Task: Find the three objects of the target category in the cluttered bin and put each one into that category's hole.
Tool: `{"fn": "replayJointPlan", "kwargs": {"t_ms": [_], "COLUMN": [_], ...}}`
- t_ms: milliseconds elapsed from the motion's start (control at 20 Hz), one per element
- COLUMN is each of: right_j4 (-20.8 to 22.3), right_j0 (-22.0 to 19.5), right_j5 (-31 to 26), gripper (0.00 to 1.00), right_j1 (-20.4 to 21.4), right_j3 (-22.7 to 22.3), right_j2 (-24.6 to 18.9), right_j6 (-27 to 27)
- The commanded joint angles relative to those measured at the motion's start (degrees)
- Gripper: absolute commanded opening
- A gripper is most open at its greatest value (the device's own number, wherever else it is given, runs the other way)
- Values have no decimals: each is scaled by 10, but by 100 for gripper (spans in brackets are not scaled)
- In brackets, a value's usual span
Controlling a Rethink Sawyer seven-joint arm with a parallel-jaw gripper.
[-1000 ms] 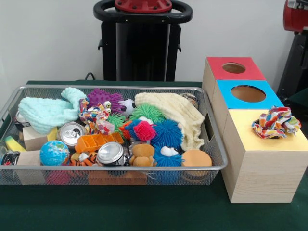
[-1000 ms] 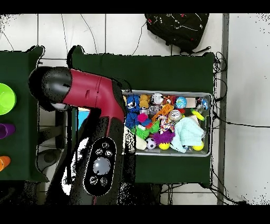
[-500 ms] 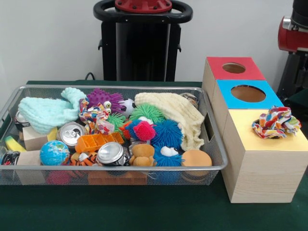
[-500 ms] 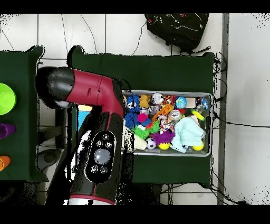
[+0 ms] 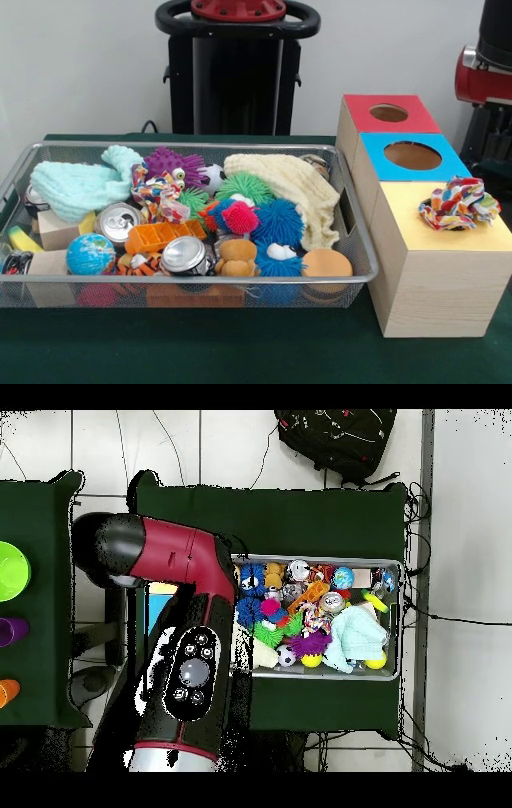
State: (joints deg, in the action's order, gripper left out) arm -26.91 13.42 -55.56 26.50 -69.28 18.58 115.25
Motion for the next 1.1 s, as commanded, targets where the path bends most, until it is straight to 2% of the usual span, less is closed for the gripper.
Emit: {"fn": "replayJointPlan", "kwargs": {"t_ms": [50,250,300,1100], "right_j4": [0,-3,-4,-22], "right_j0": [-22,-23,-26,-35], "right_j5": [34,42,53,120], "gripper": [0,0,0,0], "right_j1": [-23,-25,-39,-121], "right_j3": [-16,-18,-12,33], "right_j2": [-19,-21,-26,-46], "right_j6": [141,140,140,146]}}
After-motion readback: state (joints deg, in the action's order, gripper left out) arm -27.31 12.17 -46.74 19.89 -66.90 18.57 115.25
